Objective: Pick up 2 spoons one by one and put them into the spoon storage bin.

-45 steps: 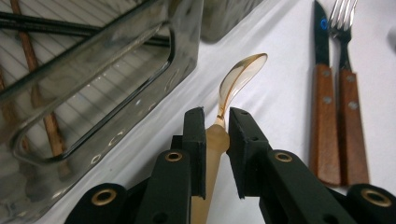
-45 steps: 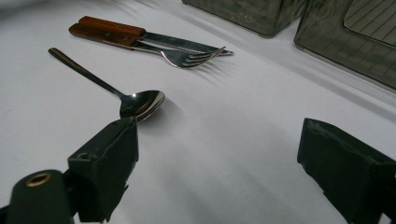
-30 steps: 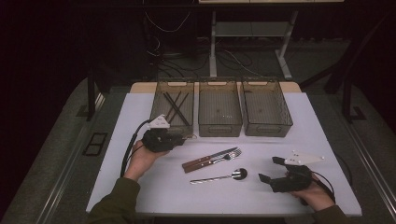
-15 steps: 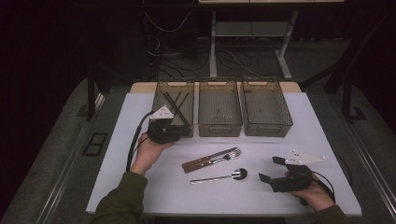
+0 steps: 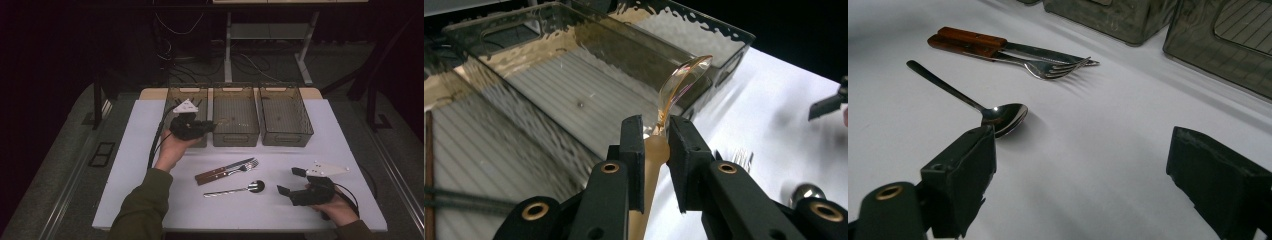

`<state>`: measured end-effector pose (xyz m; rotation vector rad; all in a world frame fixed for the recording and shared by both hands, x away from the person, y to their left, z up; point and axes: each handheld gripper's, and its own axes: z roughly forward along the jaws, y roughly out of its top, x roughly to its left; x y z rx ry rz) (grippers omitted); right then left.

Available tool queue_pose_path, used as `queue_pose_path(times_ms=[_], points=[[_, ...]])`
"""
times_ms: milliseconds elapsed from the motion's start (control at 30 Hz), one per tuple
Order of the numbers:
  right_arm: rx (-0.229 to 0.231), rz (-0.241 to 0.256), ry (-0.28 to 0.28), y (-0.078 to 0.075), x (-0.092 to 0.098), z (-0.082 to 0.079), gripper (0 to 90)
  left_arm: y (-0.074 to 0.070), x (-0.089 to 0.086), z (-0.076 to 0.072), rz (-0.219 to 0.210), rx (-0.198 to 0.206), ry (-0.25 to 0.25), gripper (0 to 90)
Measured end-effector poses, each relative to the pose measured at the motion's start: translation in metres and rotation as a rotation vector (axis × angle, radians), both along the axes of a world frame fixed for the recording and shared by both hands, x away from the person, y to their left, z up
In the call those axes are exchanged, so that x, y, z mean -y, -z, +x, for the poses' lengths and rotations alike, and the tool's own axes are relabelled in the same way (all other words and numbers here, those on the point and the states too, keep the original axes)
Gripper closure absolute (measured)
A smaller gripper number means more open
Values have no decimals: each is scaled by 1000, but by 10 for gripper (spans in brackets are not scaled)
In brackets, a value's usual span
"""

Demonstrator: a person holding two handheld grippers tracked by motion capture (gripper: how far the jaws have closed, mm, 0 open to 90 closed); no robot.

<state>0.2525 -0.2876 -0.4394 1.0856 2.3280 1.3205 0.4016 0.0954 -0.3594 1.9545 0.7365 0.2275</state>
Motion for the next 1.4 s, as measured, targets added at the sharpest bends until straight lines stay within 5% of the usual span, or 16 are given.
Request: queue_pose_path(times_ms=[533, 667, 933, 1167, 1333, 1400], points=[[7, 34, 10, -3, 4, 0, 127, -21, 58, 50, 14, 28, -39, 766], [9, 41, 9, -3, 5, 0, 127, -16, 70, 59, 31, 10, -58, 766], [11, 40, -2, -4, 4, 0, 127, 7, 89, 71, 172, -60, -76, 766], [12, 36, -6, -4, 3, 0, 127, 24, 98, 72, 253, -112, -72, 765], [12, 36, -6, -4, 3, 0, 127, 27, 101, 71, 247, -136, -49, 737], [13, 37, -7, -4, 3, 0, 127, 27, 102, 69, 244, -118, -62, 630]])
